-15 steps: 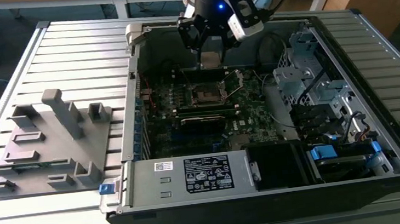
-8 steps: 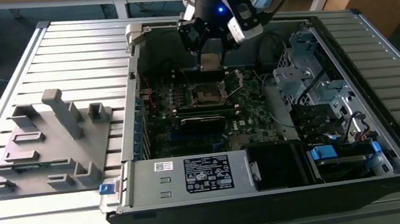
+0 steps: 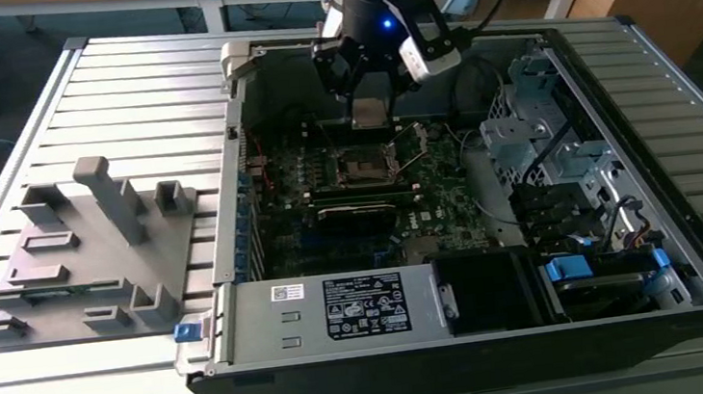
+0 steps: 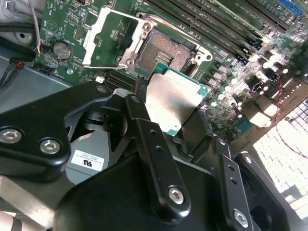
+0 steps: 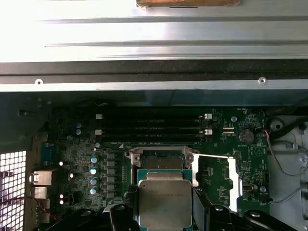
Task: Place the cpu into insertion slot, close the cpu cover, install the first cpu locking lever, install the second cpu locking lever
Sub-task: 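Place the cpu into insertion slot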
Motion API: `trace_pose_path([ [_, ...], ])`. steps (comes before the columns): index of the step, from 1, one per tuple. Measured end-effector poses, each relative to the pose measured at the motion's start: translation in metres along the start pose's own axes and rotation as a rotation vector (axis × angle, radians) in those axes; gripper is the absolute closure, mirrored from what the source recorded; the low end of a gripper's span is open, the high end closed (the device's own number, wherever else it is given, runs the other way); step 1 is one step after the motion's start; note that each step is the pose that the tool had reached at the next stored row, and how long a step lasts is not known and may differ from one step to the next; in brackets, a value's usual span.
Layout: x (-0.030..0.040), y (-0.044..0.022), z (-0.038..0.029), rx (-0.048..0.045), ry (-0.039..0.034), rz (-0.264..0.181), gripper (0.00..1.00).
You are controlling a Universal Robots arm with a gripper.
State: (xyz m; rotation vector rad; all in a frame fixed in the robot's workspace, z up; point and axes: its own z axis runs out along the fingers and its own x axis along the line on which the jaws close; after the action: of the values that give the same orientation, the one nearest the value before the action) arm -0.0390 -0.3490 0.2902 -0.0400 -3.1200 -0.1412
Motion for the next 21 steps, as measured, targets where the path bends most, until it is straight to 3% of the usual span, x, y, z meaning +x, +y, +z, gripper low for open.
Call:
trace_pose_path([
  [21,-0.0002,-0.0012,0.0132,0.0000,0.0001,0.000,0.46],
])
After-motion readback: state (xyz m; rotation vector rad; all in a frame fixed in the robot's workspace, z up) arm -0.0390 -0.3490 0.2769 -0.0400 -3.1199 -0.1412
